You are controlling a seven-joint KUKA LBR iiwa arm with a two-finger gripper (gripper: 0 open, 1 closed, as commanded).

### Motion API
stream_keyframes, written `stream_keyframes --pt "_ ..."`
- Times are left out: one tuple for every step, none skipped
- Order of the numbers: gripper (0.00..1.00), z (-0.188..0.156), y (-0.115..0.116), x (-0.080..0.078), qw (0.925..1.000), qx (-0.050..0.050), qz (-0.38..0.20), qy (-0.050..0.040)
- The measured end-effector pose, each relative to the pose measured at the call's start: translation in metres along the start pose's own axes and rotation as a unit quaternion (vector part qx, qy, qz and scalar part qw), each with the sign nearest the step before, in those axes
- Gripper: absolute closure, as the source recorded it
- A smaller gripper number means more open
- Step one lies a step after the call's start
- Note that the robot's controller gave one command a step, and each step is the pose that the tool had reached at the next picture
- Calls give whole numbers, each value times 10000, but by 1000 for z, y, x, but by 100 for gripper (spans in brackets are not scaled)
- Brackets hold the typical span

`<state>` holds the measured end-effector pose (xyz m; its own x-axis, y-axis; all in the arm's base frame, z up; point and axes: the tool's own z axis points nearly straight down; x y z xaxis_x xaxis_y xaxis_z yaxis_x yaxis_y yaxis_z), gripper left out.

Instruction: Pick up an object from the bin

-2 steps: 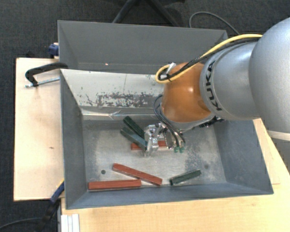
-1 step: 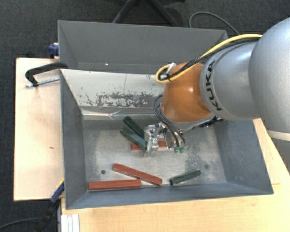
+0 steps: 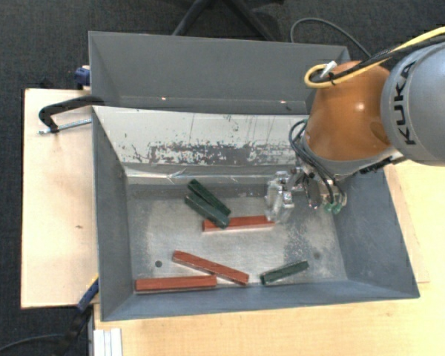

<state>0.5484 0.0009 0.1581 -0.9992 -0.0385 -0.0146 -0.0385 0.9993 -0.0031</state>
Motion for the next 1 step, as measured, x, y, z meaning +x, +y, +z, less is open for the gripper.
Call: stream_keyframes --pt "0 5 5 2 10000 -19 -28 46"
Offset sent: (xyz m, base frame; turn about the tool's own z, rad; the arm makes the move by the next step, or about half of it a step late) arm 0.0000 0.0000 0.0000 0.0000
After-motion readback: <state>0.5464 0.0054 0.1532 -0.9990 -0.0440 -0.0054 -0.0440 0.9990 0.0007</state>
